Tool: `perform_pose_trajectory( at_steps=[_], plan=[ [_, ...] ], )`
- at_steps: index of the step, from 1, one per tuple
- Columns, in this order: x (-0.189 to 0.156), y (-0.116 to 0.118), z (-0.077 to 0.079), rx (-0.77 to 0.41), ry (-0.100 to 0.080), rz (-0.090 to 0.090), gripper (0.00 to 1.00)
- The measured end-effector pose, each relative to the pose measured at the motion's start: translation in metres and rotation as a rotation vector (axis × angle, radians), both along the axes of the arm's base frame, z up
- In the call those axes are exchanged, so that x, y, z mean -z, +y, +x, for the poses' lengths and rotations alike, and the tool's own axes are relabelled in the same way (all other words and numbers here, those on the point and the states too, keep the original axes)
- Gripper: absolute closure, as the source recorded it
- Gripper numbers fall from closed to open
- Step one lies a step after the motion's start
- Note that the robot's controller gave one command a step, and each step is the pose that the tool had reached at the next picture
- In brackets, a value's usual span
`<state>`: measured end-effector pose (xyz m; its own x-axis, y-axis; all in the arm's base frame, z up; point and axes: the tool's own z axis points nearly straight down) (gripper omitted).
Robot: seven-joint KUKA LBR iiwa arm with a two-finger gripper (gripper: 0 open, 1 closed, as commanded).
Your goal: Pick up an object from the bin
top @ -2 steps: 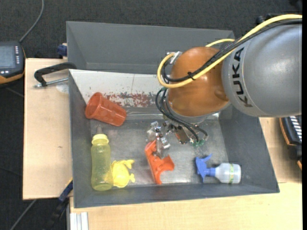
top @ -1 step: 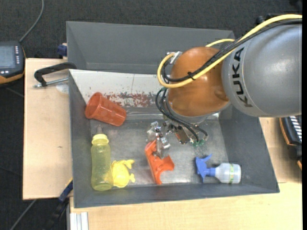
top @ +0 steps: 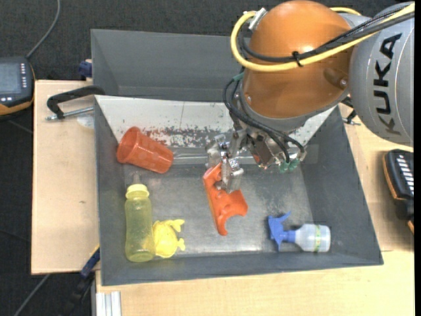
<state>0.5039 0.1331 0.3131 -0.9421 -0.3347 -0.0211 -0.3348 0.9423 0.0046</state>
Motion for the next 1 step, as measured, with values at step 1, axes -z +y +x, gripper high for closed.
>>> perform_pose_trajectory(
  at_steps=[1],
  plan=[
    [0.0003,-0.0001,-0.0002,0.000,0.001,0.000,1.00]
  ],
)
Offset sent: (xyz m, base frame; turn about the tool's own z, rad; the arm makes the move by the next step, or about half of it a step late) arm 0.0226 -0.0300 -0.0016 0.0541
